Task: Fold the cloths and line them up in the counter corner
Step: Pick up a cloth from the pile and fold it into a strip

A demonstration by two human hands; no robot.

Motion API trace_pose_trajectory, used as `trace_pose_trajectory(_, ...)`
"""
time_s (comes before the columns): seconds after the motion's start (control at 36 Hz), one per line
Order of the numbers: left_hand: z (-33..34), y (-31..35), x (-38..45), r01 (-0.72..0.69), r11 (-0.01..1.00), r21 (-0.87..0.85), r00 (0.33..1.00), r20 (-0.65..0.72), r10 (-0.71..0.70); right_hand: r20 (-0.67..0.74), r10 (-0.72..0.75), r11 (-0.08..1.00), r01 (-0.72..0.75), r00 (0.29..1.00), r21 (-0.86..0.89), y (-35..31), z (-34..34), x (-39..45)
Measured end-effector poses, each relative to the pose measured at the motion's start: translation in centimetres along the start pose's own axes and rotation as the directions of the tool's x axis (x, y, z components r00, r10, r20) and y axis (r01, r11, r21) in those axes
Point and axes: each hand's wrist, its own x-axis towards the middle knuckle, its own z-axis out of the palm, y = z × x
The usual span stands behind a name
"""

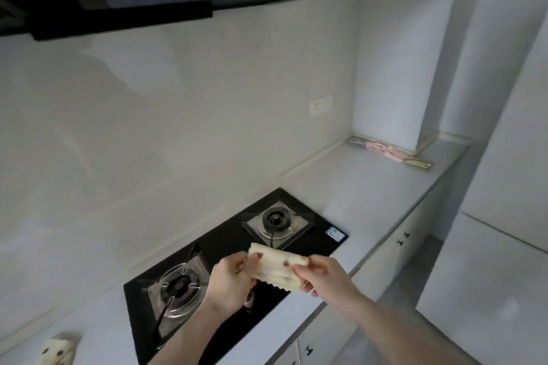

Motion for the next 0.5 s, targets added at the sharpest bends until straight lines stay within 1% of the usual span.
trace_pose_trajectory(0.08,3.3,3.3,3.1,-0.039,0.999,-0.003,0.998,0.041,0.039,-0.090,0.010,0.999,-0.007,0.996,0.034,0.4,-4.5,0.6)
trace_pose_trajectory(0.19,8.1,6.9,7.3,-0.025,0.999,-0.031,0.996,0.086,0.028,-0.139,0.042,0.996,-0.030,0.989,0.087,1.1,-10.5,2.2)
trace_pose_trajectory(0.28,11.7,10.0,9.9,-0.029,0.999,-0.032,0.993,0.111,0.033,-0.141,0.067,0.993,-0.053,0.988,0.106,1.8,-15.3,4.0)
trace_pose_trajectory(0.36,15.0,12.7,12.1,-0.019,0.999,-0.029,0.995,0.102,0.021,-0.129,0.088,0.993,-0.077,0.988,0.087,2.5,-20.1,5.9)
trace_pose_trajectory(0.44,17.8,14.6,14.3,0.024,0.999,-0.034,0.997,0.074,-0.021,-0.092,0.090,0.994,-0.084,0.992,0.063,2.8,-24.5,8.2)
trace_pose_trajectory(0.5,19.2,15.7,15.7,0.054,0.997,-0.062,0.998,0.028,-0.053,-0.075,0.081,0.996,-0.078,0.994,0.048,2.5,-26.8,10.1)
